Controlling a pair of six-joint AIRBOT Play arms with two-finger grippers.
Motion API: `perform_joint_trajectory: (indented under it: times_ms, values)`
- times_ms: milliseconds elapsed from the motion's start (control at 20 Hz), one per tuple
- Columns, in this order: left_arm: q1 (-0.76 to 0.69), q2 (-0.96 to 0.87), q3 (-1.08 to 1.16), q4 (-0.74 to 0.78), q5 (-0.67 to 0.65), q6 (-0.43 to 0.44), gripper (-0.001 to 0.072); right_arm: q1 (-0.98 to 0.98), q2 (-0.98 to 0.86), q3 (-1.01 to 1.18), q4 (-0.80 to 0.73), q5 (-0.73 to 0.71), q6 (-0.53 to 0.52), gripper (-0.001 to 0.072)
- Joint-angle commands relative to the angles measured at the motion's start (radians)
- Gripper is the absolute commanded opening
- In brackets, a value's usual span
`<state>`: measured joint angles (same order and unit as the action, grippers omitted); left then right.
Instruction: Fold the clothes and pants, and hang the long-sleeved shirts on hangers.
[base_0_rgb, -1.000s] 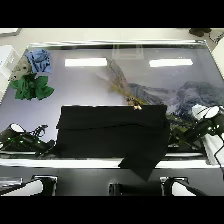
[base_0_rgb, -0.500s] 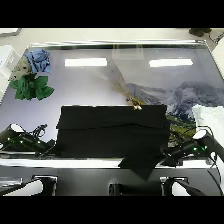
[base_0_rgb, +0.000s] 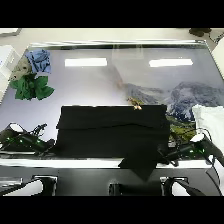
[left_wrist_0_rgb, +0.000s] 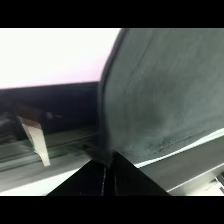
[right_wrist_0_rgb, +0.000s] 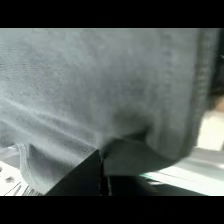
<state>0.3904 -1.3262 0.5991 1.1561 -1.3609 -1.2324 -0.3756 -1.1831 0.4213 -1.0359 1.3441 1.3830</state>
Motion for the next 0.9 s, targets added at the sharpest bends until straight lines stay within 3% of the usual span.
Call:
perform_joint_trajectory:
  times_ms: [0, 250, 450, 600, 850]
  values:
    - [0.001, 0.004, 0.082, -0.005, -0.084, 0.006, 0.0026, 0.001, 0.001, 0.129, 0.011, 0.106, -0.008, 0.0037]
    - [-0.046, -0.055, 0.378, -0.013, -0.086, -0.055, 0.0026, 0.002, -0.098, 0.534, 0.030, 0.117, 0.065, 0.0036]
    - [-0.152, -0.277, 0.688, -0.046, -0.092, -0.103, 0.0027, 0.110, -0.340, 0.814, 0.039, 0.093, 0.072, 0.0038]
    - [-0.185, -0.447, 0.918, -0.054, -0.117, -0.174, 0.0028, 0.143, -0.509, 1.012, 0.045, 0.063, 0.144, 0.0038]
    - [-0.186, -0.632, 1.092, -0.122, -0.131, -0.216, 0.0029, 0.150, -0.641, 1.093, 0.133, -0.030, 0.174, 0.0083]
